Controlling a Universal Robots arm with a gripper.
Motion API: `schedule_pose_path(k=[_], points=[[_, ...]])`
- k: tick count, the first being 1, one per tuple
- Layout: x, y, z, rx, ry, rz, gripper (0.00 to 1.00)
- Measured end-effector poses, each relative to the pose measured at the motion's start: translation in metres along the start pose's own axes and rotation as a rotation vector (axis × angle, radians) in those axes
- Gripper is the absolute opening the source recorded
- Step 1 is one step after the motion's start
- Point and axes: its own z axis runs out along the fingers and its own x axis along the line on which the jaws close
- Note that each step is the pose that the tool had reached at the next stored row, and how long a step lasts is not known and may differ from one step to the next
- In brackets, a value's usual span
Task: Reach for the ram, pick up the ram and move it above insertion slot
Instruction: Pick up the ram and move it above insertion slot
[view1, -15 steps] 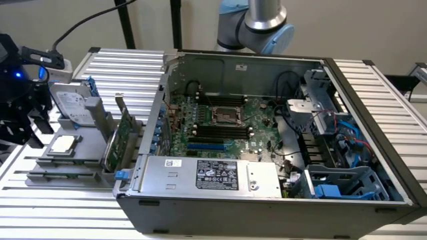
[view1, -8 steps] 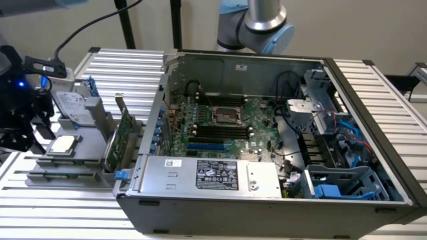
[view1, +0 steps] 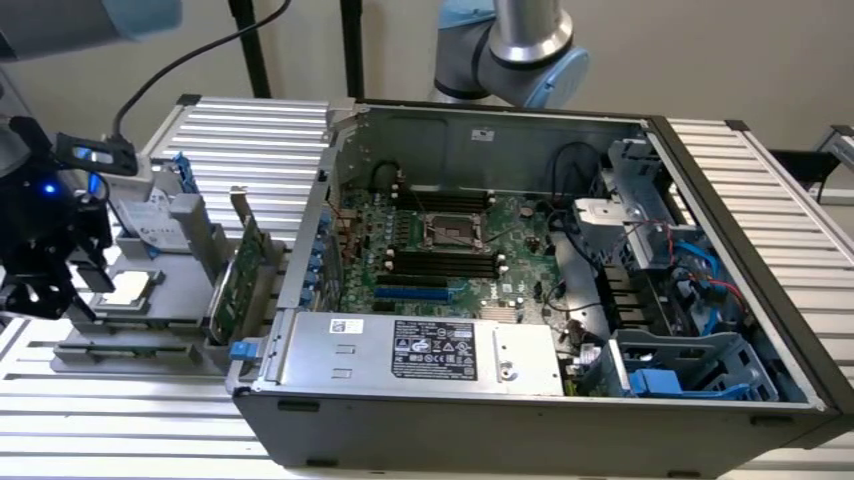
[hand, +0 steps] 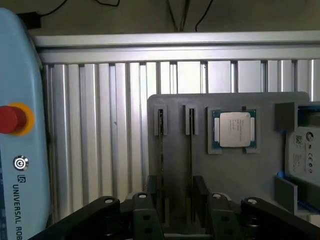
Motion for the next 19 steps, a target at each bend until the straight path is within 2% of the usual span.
schedule_pose_path(k=[19], points=[[0.013, -0.0101, 0.0342, 0.0000, -0.0001, 0.000, 0.42]])
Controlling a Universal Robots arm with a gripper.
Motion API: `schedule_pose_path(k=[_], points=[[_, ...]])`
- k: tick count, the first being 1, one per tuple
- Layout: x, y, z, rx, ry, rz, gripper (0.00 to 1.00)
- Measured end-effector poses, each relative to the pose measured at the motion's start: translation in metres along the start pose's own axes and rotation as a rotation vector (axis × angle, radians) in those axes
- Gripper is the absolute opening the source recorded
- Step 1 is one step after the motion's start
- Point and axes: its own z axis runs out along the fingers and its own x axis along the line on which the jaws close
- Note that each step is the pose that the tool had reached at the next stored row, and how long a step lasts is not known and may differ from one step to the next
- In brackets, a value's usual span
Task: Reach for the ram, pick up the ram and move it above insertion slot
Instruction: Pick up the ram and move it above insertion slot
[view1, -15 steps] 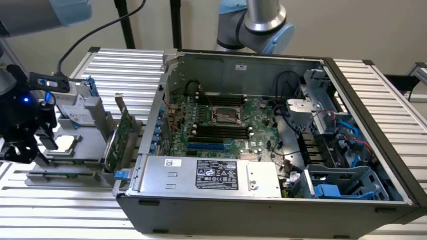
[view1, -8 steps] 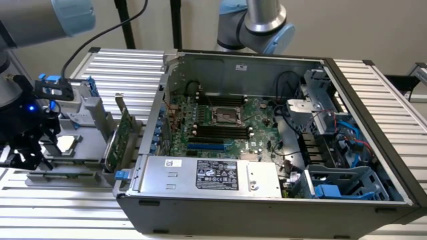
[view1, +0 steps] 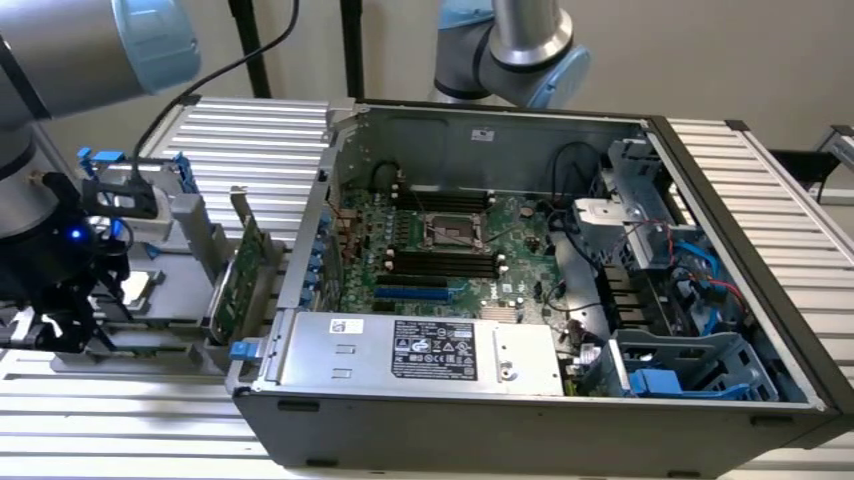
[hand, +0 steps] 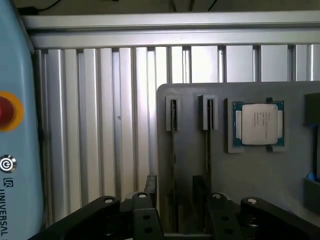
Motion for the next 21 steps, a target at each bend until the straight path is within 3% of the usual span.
schedule_pose_path(k=[16, 21], points=[[0.003, -0.0029, 0.0291, 0.0001, -0.0001, 0.000, 0.42], [0.003, -0.0003, 0.0359, 0.0035, -0.0033, -0.002, 0.42]])
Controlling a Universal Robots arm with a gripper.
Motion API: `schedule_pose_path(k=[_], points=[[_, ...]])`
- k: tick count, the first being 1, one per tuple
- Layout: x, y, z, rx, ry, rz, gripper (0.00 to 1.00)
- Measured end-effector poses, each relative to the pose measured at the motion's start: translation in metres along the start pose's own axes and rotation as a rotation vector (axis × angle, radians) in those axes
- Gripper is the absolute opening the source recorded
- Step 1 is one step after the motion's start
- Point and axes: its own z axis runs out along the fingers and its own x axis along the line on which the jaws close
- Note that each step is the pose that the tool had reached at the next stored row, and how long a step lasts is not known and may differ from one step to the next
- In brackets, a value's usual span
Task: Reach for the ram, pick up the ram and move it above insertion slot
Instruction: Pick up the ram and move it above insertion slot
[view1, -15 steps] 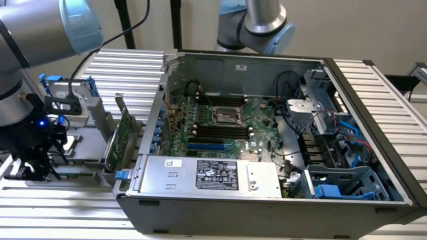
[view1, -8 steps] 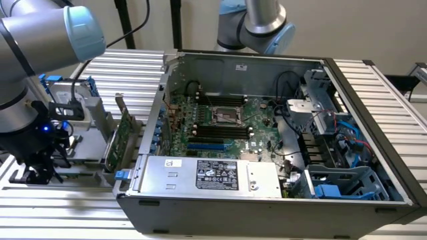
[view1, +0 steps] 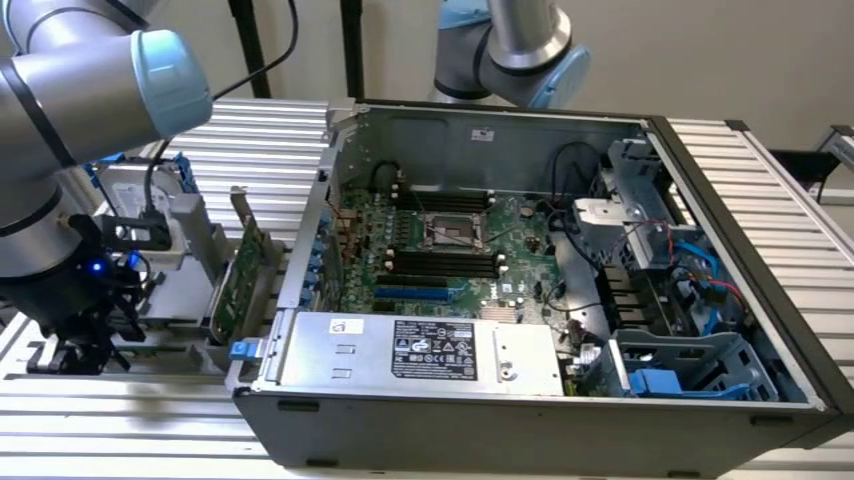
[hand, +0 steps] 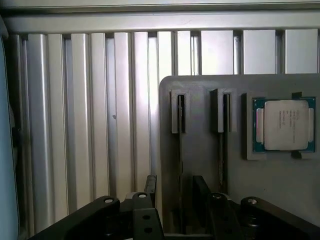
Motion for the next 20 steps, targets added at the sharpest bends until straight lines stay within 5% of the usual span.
schedule_pose_path(k=[10, 15, 20], points=[[-0.0064, 0.0003, 0.0009, 0.0001, -0.0002, -0.007, 0.42], [-0.0067, 0.0006, 0.0011, -0.0003, 0.0004, -0.013, 0.27], [-0.0067, 0.0016, 0.0027, -0.0001, 0.0003, -0.023, 0.27]])
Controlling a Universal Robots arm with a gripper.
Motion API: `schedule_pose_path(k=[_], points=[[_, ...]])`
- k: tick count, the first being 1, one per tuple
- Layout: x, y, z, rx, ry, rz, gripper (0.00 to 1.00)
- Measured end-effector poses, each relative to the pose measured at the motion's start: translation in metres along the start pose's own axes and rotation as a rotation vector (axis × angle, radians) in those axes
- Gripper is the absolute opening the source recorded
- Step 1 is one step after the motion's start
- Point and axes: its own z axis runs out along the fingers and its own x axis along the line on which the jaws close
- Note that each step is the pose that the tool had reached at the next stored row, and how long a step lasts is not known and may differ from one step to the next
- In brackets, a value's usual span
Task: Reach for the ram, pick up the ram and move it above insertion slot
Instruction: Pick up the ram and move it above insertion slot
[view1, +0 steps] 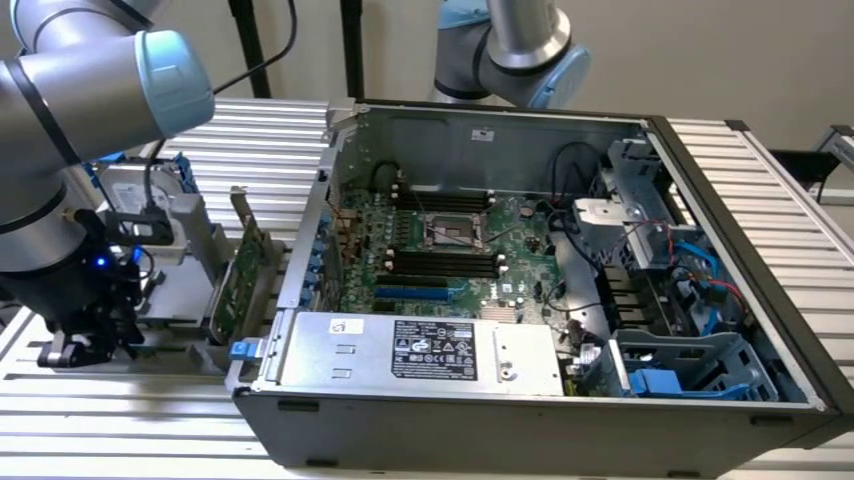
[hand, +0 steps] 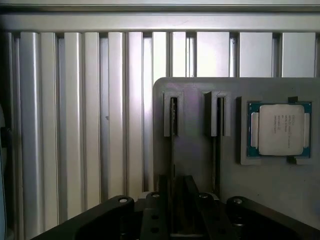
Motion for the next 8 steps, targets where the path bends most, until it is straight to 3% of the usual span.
schedule_pose_path(k=[8], points=[[0.0001, 0.0005, 0.0005, -0.0001, 0.0004, -0.011, 0.27]])
